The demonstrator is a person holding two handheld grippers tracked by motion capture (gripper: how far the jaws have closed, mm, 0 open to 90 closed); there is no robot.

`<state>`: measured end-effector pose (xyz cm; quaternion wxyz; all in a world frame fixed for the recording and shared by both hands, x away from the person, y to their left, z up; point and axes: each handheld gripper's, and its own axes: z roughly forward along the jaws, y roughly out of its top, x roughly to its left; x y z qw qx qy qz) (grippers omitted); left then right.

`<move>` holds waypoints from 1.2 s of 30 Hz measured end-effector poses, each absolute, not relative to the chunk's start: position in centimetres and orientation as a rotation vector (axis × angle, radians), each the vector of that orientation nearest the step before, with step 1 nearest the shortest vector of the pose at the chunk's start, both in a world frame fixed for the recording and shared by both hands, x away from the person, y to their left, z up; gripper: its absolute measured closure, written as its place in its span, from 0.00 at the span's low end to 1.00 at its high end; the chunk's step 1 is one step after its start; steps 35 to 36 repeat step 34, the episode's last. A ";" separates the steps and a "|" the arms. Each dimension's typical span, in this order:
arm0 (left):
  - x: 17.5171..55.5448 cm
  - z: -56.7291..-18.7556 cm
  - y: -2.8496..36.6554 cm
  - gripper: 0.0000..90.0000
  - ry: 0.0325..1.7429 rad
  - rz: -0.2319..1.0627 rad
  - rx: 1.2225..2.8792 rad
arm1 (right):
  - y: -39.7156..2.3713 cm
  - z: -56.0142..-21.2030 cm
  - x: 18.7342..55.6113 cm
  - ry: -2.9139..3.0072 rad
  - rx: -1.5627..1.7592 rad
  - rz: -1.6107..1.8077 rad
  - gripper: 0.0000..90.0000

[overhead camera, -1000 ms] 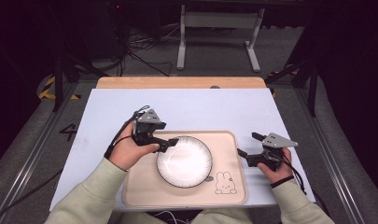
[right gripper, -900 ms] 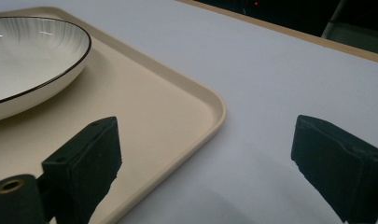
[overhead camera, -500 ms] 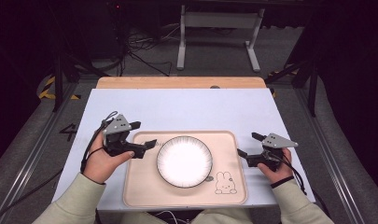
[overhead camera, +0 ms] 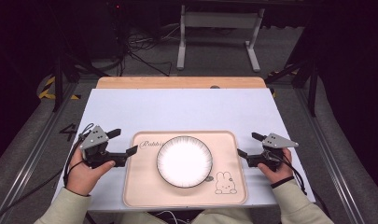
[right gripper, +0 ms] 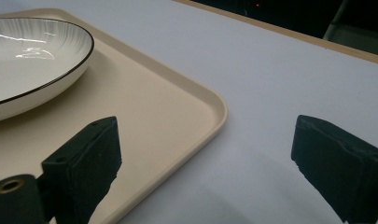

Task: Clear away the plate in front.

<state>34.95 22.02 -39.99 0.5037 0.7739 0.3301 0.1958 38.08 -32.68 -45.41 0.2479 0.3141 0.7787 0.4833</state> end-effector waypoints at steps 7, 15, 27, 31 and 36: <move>34.3 -42.4 24.0 0.14 0.839 0.472 1.813 | -32.7 -45.4 38.1 2.126 0.853 1.312 0.10; 34.0 -44.7 25.8 0.13 0.872 0.469 1.777 | -32.6 -45.4 38.1 2.125 0.851 1.308 0.10; 34.3 -46.3 25.7 0.15 0.929 0.458 1.799 | -32.6 -45.4 38.1 2.126 0.845 1.311 0.10; 34.3 -46.2 25.8 0.15 0.931 0.460 1.788 | -32.6 -45.4 38.1 2.127 0.845 1.311 0.10; 34.3 -46.3 25.8 0.15 0.941 0.453 1.795 | -32.6 -45.4 38.0 2.128 0.843 1.309 0.10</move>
